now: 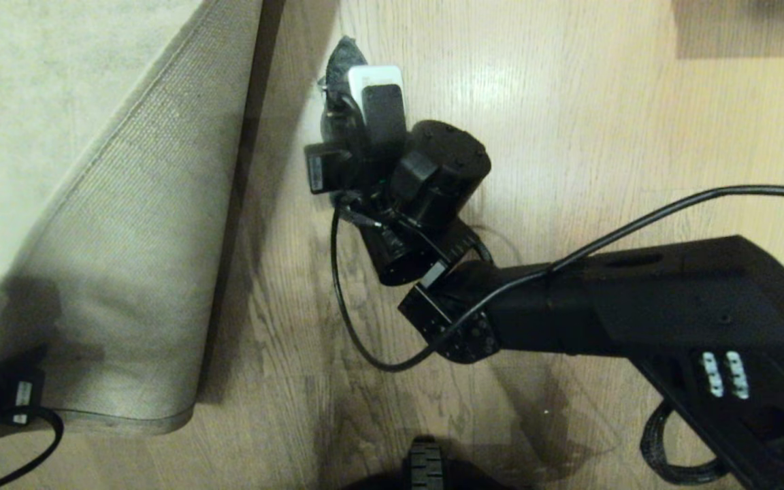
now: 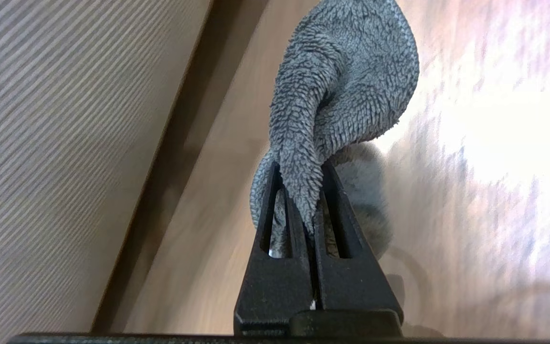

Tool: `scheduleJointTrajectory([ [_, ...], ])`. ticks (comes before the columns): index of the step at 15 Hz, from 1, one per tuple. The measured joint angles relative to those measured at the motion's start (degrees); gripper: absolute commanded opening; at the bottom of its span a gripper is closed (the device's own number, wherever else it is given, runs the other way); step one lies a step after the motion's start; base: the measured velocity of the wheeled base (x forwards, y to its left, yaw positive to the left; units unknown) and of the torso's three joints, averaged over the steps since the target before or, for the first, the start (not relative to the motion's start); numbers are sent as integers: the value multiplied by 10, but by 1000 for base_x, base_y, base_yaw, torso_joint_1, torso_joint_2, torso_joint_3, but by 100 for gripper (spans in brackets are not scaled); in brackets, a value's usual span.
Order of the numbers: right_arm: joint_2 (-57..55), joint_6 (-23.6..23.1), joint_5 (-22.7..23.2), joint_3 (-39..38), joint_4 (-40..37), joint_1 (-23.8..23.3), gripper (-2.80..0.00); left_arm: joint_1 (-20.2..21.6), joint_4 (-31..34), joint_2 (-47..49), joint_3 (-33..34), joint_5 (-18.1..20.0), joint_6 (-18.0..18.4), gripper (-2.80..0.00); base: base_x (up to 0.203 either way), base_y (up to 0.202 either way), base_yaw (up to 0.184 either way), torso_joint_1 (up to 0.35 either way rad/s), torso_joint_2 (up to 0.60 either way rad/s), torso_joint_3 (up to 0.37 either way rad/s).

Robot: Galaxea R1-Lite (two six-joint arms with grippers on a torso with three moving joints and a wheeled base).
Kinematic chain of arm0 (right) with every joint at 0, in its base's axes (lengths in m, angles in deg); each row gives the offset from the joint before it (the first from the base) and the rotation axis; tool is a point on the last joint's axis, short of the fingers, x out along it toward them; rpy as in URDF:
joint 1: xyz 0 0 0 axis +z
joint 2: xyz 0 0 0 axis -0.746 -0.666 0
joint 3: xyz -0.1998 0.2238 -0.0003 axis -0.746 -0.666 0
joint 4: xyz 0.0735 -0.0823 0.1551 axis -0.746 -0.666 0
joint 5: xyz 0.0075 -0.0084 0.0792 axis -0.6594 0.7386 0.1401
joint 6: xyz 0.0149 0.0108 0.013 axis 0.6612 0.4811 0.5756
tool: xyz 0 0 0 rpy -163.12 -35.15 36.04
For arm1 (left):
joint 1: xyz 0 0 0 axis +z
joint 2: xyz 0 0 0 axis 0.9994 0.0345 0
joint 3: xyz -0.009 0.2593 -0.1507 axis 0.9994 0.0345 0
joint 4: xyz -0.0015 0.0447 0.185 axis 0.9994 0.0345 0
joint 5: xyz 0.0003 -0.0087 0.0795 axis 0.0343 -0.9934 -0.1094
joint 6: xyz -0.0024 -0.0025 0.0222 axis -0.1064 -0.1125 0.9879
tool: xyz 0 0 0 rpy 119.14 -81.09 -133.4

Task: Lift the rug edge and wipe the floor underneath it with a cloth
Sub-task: Wipe the floor under the carpet with a rag

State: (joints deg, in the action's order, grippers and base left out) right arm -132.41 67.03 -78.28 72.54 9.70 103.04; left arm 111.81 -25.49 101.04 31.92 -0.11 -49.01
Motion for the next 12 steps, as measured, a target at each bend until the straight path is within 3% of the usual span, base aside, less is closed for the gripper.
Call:
scheduleJointTrajectory([
  [12,-85,4,-2,-201,163,97,-280,0,0,0,0,0,0,-280,0,0,0,0,0,0],
])
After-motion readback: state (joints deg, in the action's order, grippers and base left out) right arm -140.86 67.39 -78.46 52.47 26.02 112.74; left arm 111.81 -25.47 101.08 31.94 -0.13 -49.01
